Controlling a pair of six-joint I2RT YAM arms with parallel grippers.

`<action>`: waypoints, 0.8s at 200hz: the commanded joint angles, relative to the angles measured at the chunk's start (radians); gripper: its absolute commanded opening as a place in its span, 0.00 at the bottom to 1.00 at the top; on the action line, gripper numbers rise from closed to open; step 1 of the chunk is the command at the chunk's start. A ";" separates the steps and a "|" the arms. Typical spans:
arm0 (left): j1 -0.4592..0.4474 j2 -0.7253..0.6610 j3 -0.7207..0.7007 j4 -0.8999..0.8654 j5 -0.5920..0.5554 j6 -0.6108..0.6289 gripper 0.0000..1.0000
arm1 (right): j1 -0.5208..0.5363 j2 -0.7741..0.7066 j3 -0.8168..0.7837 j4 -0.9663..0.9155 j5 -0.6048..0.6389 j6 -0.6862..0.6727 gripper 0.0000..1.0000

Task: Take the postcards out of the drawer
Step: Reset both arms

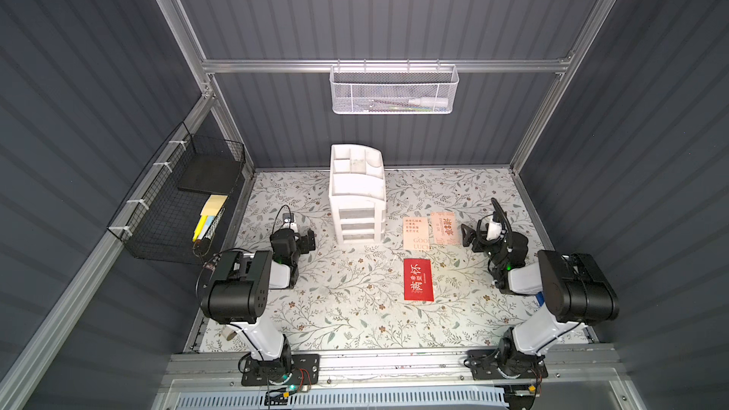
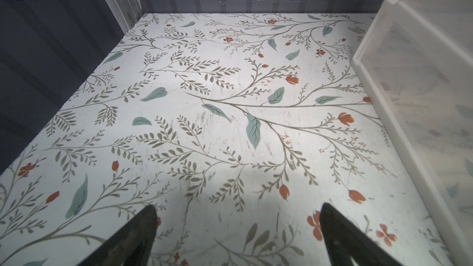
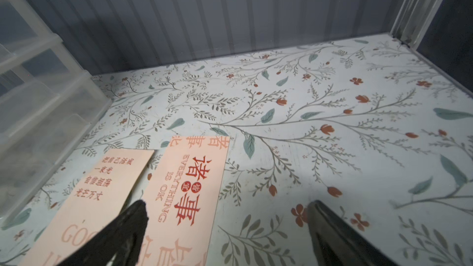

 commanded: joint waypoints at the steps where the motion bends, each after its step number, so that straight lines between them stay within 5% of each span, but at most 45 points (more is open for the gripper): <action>1: 0.002 0.002 0.017 -0.009 0.011 0.017 1.00 | 0.029 0.008 -0.007 0.112 0.144 -0.030 0.99; 51: 0.002 0.003 0.018 -0.010 0.012 0.017 1.00 | 0.056 -0.139 0.052 -0.243 0.235 0.012 0.99; 160: 0.002 0.003 0.018 -0.010 0.011 0.018 1.00 | 0.061 -0.115 0.057 -0.215 0.238 0.006 0.99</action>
